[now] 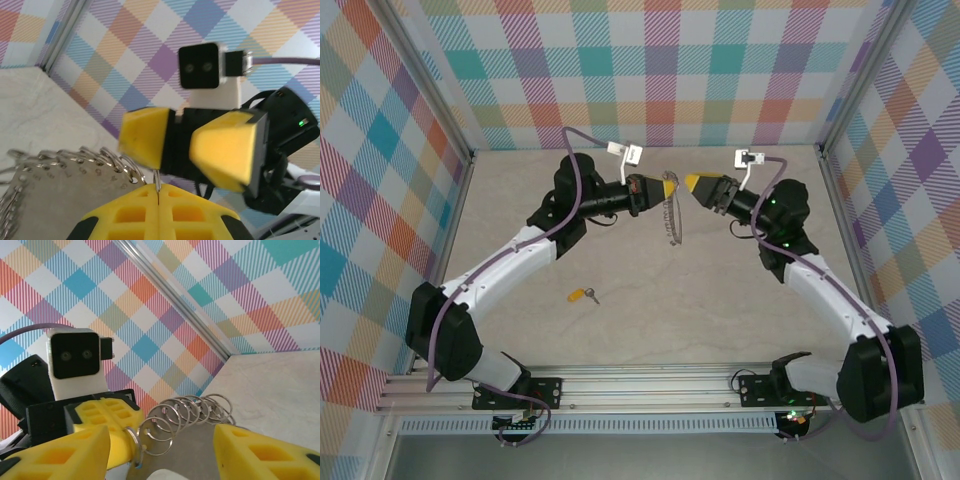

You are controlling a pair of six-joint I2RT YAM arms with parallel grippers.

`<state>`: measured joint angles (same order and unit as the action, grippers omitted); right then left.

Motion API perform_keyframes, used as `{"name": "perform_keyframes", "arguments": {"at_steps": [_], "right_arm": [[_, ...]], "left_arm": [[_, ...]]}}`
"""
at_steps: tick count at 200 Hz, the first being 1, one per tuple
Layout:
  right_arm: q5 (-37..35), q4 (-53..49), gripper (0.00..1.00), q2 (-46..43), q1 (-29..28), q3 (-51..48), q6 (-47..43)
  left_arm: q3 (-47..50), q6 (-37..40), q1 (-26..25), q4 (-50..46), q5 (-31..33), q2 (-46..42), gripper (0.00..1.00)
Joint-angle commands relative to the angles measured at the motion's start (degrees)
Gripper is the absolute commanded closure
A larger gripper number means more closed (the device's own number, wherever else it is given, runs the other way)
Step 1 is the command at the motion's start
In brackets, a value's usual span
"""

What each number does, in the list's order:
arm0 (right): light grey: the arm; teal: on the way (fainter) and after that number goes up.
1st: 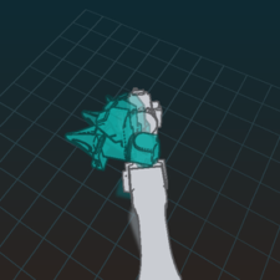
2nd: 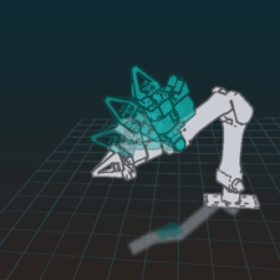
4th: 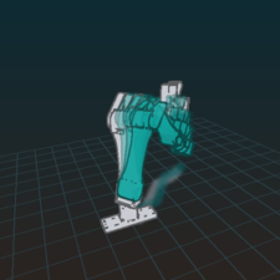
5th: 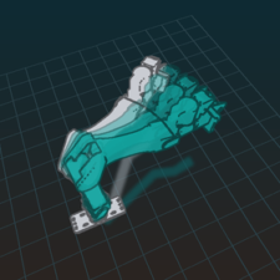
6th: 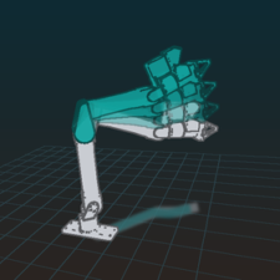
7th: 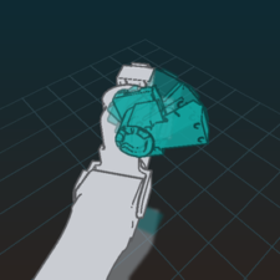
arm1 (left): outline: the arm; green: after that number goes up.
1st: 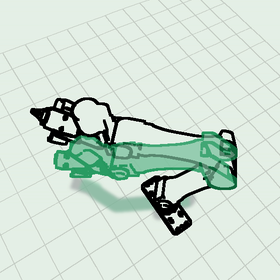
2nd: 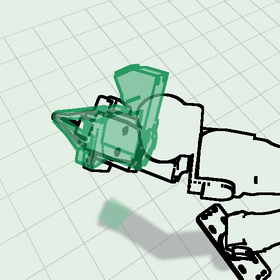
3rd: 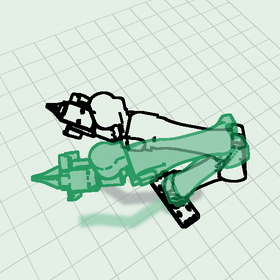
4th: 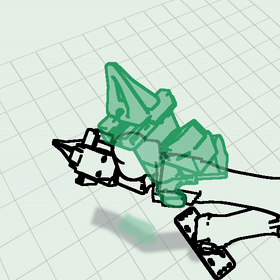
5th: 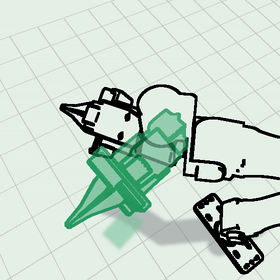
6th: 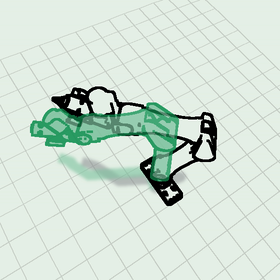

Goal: Put the keys on the keyring

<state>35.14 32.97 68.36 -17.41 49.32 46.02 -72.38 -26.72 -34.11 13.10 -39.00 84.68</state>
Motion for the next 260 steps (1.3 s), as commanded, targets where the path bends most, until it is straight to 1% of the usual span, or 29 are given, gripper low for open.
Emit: {"name": "perform_keyframes", "arguments": {"at_steps": [1, 29, 50, 72, 100, 132, 137, 155, 199, 242, 260], "right_arm": [[2.8, -8.4, 0.44, -2.7, 0.8, 1.1, -4.0], [8.2, -13.7, 0.48, -3.7, 1.0, 2.7, -7.0], [12.5, -14.9, 0.52, -3.5, 0.9, 3.6, -7.8], [15.9, -14.3, 0.57, -3.1, 1.0, 4.0, -7.5], [17.9, -12.8, 0.62, -2.6, 0.9, 4.0, -6.5], [18.5, -11.5, 0.64, -2.2, 0.9, 3.9, -5.9], [18.4, -11.3, 0.64, -2.2, 0.9, 3.9, -5.9], [18.4, -11.0, 0.65, -1.9, 0.9, 4.1, -5.7], [18.8, -8.6, 0.67, -0.4, 0.8, 4.4, -4.1], [18.8, -7.6, 0.67, 0.8, 0.0, 4.8, -3.8], [19.1, -7.5, 0.7, 1.1, -0.4, 5.0, -3.8]], "left_arm": [[-5.0, 9.9, -0.4, -8.9, -2.9, -1.7, 1.0], [-9.2, 17.0, -0.4, -17.9, -4.8, -0.8, 1.0], [-11.8, 20.8, -0.4, -22.7, -6.2, 0.3, 1.0], [-14.1, 23.1, -0.4, -26.0, -8.1, 1.7, 1.0], [-15.6, 24.5, -0.4, -27.8, -9.7, 2.9, 1.0], [-16.5, 25.5, -0.4, -28.6, -11.0, 3.7, 1.0], [-16.6, 25.6, -0.4, -30.5, -11.0, 3.8, 1.0], [-16.9, 26.0, -0.4, -31.1, -11.5, 4.1, 1.0], [-17.4, 26.1, -0.4, -31.4, -12.6, 4.7, 1.0], [-17.8, 26.4, -0.4, -31.7, -13.1, 4.8, 1.0], [-17.9, 26.4, -0.4, -31.8, -13.1, 4.7, 1.0]]}}
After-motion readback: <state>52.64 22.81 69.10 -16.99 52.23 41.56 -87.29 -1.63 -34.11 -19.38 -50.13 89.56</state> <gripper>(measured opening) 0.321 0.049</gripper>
